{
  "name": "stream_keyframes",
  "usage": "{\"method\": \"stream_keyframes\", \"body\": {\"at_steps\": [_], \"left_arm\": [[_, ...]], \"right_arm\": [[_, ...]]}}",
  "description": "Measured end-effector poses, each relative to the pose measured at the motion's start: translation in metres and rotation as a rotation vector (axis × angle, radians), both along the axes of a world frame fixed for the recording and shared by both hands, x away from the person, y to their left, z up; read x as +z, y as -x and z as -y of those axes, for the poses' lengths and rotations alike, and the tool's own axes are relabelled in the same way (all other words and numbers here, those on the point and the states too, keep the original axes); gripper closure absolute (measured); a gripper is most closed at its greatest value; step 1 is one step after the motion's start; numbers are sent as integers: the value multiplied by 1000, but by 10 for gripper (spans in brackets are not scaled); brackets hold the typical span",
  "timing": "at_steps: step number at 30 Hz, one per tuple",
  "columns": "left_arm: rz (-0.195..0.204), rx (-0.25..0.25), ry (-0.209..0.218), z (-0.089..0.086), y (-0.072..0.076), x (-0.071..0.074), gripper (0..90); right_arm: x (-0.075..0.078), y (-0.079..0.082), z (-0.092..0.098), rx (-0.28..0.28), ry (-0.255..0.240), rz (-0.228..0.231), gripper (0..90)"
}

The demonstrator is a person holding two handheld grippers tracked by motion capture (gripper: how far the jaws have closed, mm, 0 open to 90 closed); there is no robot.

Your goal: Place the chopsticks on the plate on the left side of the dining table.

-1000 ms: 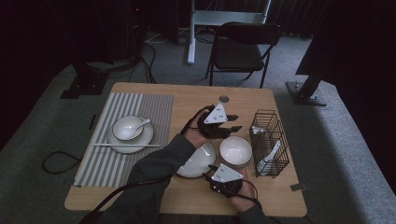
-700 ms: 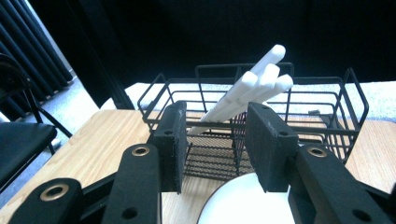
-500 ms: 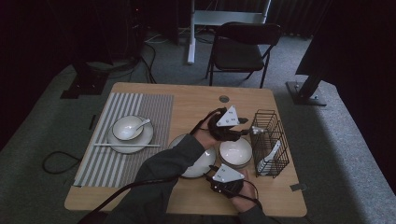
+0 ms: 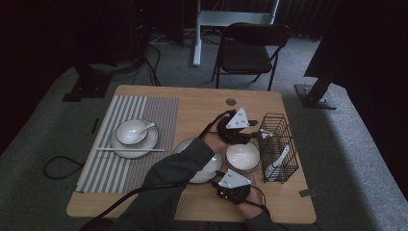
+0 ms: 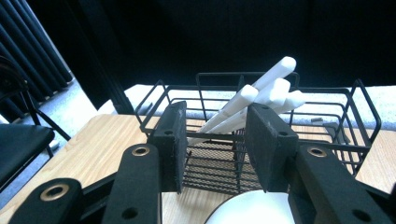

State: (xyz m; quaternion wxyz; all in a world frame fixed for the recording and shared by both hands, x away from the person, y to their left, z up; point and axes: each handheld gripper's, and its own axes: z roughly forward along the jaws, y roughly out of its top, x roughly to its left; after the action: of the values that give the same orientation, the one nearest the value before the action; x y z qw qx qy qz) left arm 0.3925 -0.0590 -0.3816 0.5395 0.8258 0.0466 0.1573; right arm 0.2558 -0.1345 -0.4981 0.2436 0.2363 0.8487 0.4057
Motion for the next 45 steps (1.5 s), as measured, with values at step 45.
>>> {"method": "stream_keyframes", "body": {"at_steps": [45], "left_arm": [[-74, 23, 49, 15, -21, 2, 828]], "right_arm": [[-1, 1, -1, 7, 5, 1, 614]]}}
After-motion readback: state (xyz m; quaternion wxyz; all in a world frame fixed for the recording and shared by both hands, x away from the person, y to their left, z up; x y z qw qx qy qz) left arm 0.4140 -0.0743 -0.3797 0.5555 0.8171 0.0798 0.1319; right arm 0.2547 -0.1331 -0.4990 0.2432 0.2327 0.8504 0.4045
